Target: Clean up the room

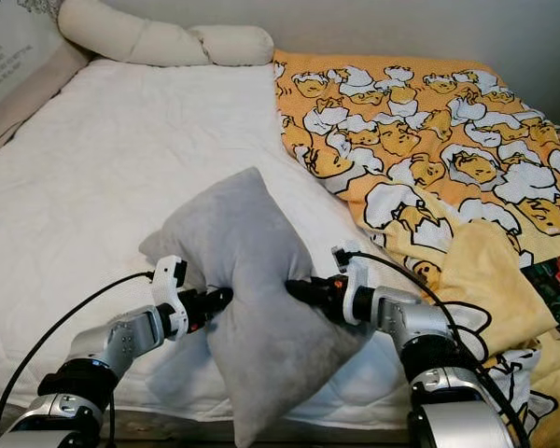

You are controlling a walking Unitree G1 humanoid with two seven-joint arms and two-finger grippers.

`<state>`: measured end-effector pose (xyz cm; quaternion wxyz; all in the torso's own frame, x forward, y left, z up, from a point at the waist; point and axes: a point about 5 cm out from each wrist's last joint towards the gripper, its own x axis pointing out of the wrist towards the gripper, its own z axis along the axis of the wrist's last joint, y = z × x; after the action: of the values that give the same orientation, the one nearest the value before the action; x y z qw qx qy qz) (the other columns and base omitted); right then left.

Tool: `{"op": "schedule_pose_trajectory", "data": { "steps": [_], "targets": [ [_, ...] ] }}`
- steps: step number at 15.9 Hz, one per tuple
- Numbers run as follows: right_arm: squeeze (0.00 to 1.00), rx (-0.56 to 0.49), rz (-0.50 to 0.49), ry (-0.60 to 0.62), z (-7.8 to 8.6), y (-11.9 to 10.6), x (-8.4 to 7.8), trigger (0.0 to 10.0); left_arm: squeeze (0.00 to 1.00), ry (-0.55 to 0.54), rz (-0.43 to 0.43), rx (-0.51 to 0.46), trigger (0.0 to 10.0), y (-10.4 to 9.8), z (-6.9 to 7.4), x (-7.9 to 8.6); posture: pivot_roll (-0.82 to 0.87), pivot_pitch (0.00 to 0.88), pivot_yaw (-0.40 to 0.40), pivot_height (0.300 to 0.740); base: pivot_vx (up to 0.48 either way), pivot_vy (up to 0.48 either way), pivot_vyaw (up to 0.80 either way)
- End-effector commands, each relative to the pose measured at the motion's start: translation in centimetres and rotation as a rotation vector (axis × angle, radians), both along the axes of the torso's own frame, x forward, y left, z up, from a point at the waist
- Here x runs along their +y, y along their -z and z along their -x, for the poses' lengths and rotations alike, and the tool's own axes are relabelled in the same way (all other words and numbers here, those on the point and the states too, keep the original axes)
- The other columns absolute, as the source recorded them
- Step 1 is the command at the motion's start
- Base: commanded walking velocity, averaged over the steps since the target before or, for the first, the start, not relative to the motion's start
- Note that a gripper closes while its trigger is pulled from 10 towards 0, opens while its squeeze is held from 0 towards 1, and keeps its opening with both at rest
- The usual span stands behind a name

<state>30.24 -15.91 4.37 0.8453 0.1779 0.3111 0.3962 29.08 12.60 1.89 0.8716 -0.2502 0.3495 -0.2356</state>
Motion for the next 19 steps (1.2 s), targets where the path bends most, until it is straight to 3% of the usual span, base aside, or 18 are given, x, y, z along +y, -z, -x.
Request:
{"op": "schedule_pose_trajectory", "data": {
  "steps": [1, 3, 6, 8, 9, 12, 16, 18, 19],
  "targets": [
    [0.0, -0.001, 0.002, 0.004, 0.0, 0.1, 0.8, 0.0, 0.0, 0.008, 0.007, 0.04, 0.0, 0.5, 0.6, -0.8, -0.06, 0.0, -0.034, 0.74, 0.0, 0.0, 0.0],
    [0.0, -0.009, -0.007, 0.019, 0.0, -0.1, 1.3, 0.0, 0.0, -0.003, 0.004, -0.009, 0.0, -0.5, 0.1, -0.6, -0.05, 0.0, -0.031, 0.74, 0.0, 0.0, 0.0],
    [0.0, -0.103, -0.038, 0.08, -0.3, -1.9, 2.1, 0.0, 0.0, -0.06, 0.012, -0.146, 0.0, -3.5, -1.2, 0.1, -0.06, 0.0, -0.029, 0.74, 0.0, 0.0, 0.0],
    [0.0, -0.197, -0.131, 0.225, -0.3, -4.7, 2.3, 0.0, 0.0, -0.092, -0.042, -0.339, 0.0, -7.5, -2.1, 0.5, -0.04, 0.0, -0.025, 0.74, 0.0, 0.0, 0.0],
    [0.0, -0.216, -0.143, 0.239, -0.2, -5.1, 2.4, 0.0, 0.0, -0.101, -0.05, -0.365, 0.0, -8.1, -2.2, 0.5, -0.05, 0.0, -0.022, 0.74, 0.0, 0.0, 0.0],
    [0.0, -0.219, -0.185, 0.324, 1.9, -6.5, 3.8, 0.0, 0.0, -0.082, -0.064, -0.52, 0.0, -12.8, -2.8, -0.5, -0.05, 0.0, 0.008, 0.74, 0.0, 0.0, 0.0],
    [0.0, -0.226, -0.207, 0.401, 3.2, -7.9, 4.4, 0.0, 0.0, -0.061, -0.125, -0.568, 0.0, -14.3, -2.6, -0.8, -0.07, 0.0, 0.04, 0.74, 0.0, 0.0, 0.0],
    [0.0, -0.259, -0.199, 0.461, 3.2, -8.8, 3.8, 0.0, 0.0, -0.007, -0.183, -0.6, 0.0, -14.6, -2.2, -1.2, -0.08, 0.0, 0.059, 0.74, 0.0, 0.0, 0.0],
    [0.0, -0.312, -0.148, 0.514, 3.0, -9.6, 3.4, 2.9, 0.0, -0.003, -0.226, -0.648, 0.0, -15.0, -2.1, -1.2, -0.09, 0.0, 0.067, 0.74, 0.0, 0.0, 0.0]
  ]
}}
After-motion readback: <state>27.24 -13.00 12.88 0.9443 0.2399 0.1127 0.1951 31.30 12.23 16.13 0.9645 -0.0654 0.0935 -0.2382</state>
